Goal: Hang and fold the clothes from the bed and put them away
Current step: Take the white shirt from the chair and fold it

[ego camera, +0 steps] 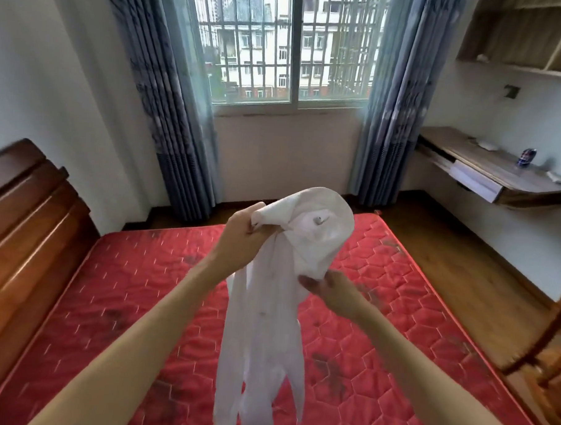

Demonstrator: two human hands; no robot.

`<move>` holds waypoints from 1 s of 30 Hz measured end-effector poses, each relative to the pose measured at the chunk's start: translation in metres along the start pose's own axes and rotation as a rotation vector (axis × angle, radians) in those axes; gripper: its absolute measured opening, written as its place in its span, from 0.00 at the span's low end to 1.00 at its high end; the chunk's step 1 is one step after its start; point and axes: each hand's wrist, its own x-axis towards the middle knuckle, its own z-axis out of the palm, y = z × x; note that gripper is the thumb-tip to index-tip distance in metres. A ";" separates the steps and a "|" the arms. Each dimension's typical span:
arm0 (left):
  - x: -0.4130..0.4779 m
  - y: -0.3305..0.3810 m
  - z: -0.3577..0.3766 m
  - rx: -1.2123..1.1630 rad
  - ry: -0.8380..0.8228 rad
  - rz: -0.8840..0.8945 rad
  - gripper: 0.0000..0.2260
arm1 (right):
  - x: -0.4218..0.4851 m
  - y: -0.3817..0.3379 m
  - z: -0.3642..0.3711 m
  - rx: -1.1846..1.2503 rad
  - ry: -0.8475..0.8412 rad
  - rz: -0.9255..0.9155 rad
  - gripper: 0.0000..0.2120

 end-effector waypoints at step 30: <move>-0.244 -0.116 -0.077 -0.305 -0.902 -1.201 0.22 | -0.055 0.177 0.004 -0.070 -0.878 0.504 0.07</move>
